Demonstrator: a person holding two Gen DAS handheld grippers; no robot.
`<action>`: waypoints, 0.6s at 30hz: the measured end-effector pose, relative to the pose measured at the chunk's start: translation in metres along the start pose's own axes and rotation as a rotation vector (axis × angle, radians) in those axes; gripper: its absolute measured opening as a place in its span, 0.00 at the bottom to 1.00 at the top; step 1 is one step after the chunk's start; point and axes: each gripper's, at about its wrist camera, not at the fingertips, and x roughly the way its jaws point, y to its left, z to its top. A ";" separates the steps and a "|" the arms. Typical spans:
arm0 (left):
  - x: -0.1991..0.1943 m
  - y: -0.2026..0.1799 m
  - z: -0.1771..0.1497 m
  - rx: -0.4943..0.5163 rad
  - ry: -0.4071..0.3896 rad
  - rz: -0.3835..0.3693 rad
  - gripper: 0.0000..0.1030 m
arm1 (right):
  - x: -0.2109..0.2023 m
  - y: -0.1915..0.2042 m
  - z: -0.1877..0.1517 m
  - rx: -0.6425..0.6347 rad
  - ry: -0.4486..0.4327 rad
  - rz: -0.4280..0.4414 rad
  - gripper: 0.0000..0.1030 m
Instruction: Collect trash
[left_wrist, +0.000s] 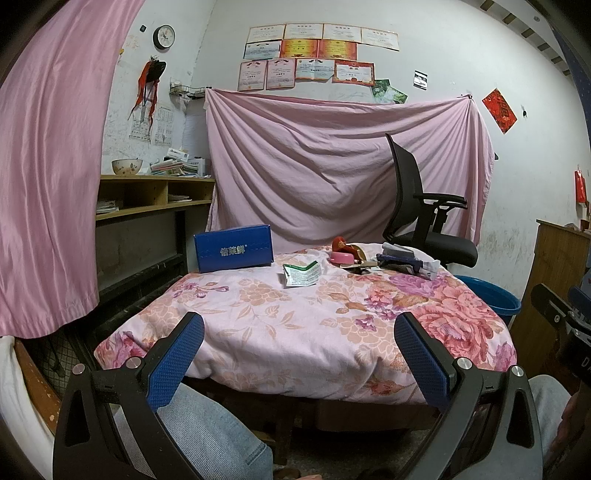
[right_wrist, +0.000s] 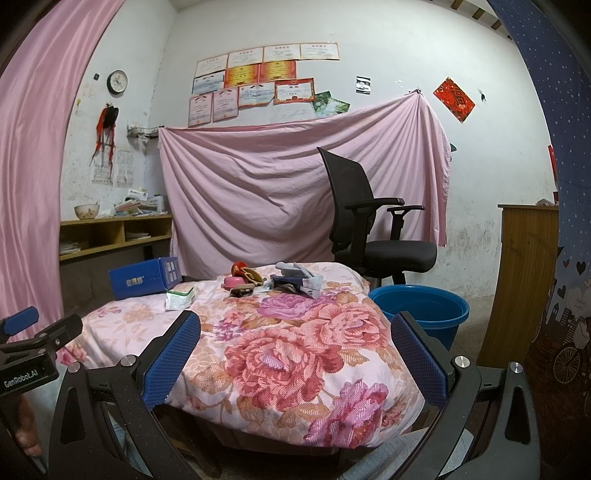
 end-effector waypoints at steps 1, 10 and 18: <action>0.000 0.000 0.000 0.000 0.000 0.000 0.98 | 0.000 0.000 0.000 0.000 0.000 0.000 1.00; 0.000 0.000 0.000 0.000 0.000 0.000 0.98 | 0.000 0.000 0.000 0.001 0.001 0.000 1.00; 0.001 0.000 0.001 -0.004 0.004 -0.003 0.98 | 0.000 0.001 0.001 0.004 0.002 0.003 1.00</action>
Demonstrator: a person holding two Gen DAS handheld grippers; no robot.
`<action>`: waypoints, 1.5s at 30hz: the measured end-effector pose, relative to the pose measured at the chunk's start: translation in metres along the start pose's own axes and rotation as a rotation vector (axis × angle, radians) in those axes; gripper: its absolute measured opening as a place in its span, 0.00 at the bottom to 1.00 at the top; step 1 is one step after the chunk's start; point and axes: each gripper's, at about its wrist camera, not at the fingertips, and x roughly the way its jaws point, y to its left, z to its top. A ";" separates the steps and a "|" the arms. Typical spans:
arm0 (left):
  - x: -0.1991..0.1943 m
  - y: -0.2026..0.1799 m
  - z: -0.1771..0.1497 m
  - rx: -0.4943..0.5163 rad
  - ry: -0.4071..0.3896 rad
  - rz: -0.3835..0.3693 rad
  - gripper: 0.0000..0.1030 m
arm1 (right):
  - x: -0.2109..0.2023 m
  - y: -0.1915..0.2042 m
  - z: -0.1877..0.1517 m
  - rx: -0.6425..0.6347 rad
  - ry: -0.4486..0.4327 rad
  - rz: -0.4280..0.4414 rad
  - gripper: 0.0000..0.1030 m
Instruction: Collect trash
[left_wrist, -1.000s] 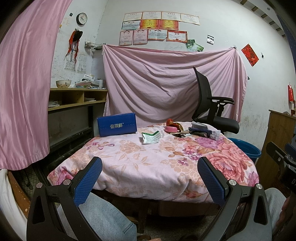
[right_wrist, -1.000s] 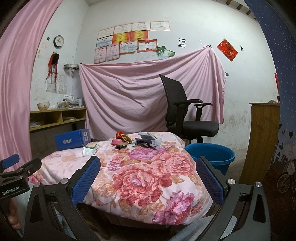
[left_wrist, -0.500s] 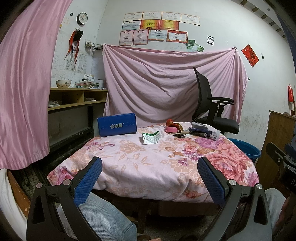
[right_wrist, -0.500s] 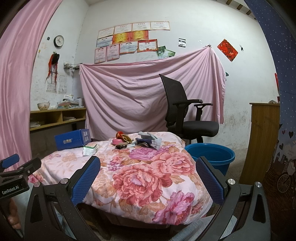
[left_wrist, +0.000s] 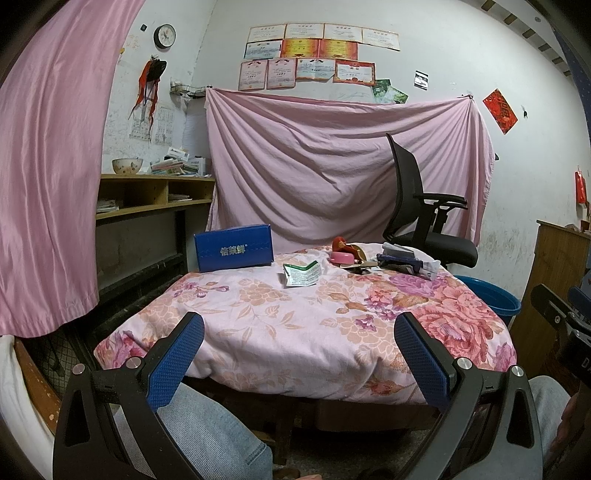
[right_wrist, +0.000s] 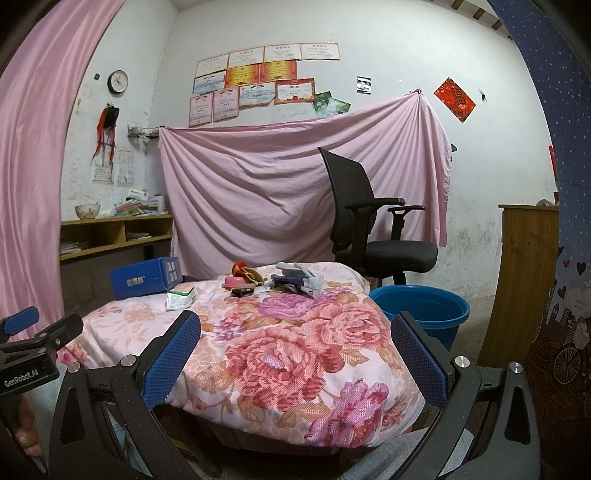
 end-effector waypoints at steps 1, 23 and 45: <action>0.001 0.000 0.001 -0.005 0.002 -0.002 0.98 | 0.000 0.000 0.001 0.002 0.003 0.001 1.00; 0.072 0.021 0.073 -0.034 -0.120 -0.001 0.98 | 0.073 0.004 0.057 -0.053 -0.076 0.045 1.00; 0.227 0.068 0.065 -0.117 0.189 0.012 0.90 | 0.275 0.063 0.060 -0.170 0.283 0.212 0.89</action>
